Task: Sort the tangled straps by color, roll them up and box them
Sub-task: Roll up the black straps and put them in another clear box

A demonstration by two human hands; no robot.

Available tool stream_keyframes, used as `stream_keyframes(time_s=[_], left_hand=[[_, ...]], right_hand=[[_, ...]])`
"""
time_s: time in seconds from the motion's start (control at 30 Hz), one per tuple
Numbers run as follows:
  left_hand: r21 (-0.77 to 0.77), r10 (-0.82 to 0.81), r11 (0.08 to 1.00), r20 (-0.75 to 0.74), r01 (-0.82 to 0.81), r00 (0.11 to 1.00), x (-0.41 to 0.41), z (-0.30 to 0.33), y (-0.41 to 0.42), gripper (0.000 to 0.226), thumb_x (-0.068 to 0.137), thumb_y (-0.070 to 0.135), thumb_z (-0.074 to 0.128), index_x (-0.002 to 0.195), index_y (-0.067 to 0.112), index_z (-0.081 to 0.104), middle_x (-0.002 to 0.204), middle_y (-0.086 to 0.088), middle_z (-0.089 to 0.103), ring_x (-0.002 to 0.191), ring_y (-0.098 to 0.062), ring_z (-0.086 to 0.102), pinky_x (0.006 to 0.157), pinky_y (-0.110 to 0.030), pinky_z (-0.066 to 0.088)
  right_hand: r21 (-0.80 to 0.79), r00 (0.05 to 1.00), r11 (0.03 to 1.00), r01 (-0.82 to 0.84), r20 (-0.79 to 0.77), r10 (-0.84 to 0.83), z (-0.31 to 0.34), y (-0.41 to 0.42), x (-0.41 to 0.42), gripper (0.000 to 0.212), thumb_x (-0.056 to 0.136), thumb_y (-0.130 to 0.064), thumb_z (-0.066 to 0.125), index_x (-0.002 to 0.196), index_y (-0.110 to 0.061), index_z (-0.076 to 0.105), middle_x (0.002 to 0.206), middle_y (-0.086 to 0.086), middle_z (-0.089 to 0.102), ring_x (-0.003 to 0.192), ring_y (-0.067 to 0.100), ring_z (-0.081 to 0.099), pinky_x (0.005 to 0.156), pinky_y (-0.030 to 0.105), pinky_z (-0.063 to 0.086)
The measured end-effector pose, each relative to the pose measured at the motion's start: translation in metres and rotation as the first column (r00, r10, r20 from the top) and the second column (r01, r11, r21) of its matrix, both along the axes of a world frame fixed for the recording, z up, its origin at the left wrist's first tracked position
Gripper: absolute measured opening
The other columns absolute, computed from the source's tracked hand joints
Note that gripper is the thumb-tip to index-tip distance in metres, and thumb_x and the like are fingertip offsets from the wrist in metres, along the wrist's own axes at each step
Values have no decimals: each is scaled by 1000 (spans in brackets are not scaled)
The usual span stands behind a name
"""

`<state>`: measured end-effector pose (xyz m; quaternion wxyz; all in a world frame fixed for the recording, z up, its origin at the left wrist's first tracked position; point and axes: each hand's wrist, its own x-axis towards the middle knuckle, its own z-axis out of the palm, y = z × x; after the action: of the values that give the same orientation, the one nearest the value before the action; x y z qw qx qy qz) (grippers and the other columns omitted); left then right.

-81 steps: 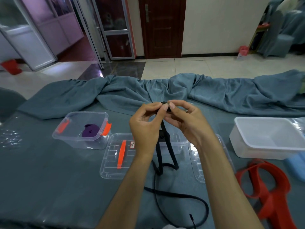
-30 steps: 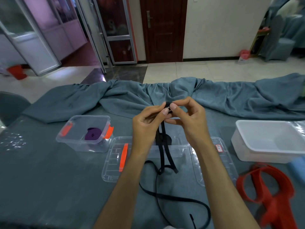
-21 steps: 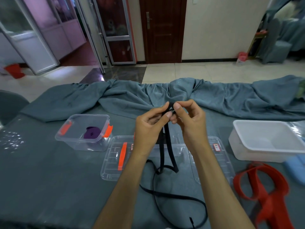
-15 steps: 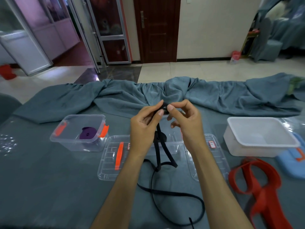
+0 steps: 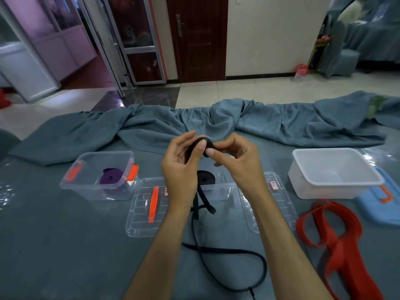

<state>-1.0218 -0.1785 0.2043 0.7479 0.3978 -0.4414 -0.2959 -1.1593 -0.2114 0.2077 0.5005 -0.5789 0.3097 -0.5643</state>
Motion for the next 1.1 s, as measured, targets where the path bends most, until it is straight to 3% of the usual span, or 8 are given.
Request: stream_keyframes(time_s=[0.17, 0.27, 0.37, 0.53, 0.67, 0.9, 1.0, 1.1], left_hand=[[-3, 24, 1000, 108, -24, 994, 0, -8, 0, 15, 96, 25, 76, 110, 28, 79, 114, -2, 78, 114, -24, 73, 101, -40, 58], [-15, -7, 1000, 239, 11, 971, 7, -7, -1, 25, 98, 25, 74, 123, 26, 77, 118, 4, 74, 117, -24, 70, 102, -34, 57], [-36, -2, 999, 318, 14, 948, 15, -4, -3, 24, 99, 21, 74, 123, 24, 76, 116, 8, 75, 115, -22, 72, 99, -28, 57], [-20, -28, 999, 209, 33, 977, 8, -3, -3, 18, 94, 18, 81, 108, 26, 73, 106, 0, 77, 106, -24, 76, 91, -27, 60], [-6, -114, 993, 196, 117, 974, 10, 1, -7, 26, 94, 6, 78, 117, 18, 76, 116, -13, 74, 113, -24, 74, 96, -28, 59], [-29, -69, 997, 203, 76, 977, 17, 10, -12, 24, 97, 16, 77, 112, 34, 75, 112, -1, 78, 110, -21, 75, 94, -26, 59], [-26, -61, 997, 167, 66, 984, 17, 10, -17, 20, 95, 13, 79, 108, 27, 75, 107, -1, 79, 105, -20, 77, 92, -24, 58], [-26, -95, 995, 162, 100, 982, 18, 8, -19, 20, 94, 6, 78, 109, 19, 77, 108, -4, 80, 106, -20, 77, 93, -24, 58]], right_hand=[[0, 996, 1000, 28, 86, -28, -1, 3, 4, 20, 87, -9, 86, 100, -5, 71, 94, 7, 78, 90, 27, 77, 79, 40, 65], [-8, 996, 1000, 5, 94, -5, -1, 1, 0, 21, 89, -11, 84, 107, -15, 73, 102, 10, 79, 95, 30, 78, 82, 44, 66], [43, 992, 997, -61, 109, 56, -1, 0, -2, 14, 91, -14, 84, 97, -13, 71, 107, 10, 79, 97, 31, 79, 73, 39, 66], [-23, 996, 999, 26, 89, -24, 6, -6, -4, 14, 92, -19, 82, 101, -21, 73, 99, 3, 78, 87, 30, 80, 64, 36, 65], [-26, 988, 1000, 2, 153, 2, 7, -7, -2, 8, 98, -20, 76, 105, -19, 71, 106, 4, 77, 97, 31, 79, 71, 41, 66], [-16, 999, 1000, -18, 28, 19, 6, -19, -6, 17, 89, -15, 84, 83, -19, 69, 103, 4, 81, 98, 23, 79, 73, 30, 63], [-63, 998, 998, 14, 60, -10, 8, -22, -5, 19, 88, -12, 85, 98, -22, 72, 95, 6, 80, 93, 24, 79, 75, 35, 65], [-155, 998, 986, 61, 33, -56, 9, -26, -4, 25, 91, -15, 82, 113, -22, 75, 104, 6, 80, 101, 26, 78, 86, 46, 65]])
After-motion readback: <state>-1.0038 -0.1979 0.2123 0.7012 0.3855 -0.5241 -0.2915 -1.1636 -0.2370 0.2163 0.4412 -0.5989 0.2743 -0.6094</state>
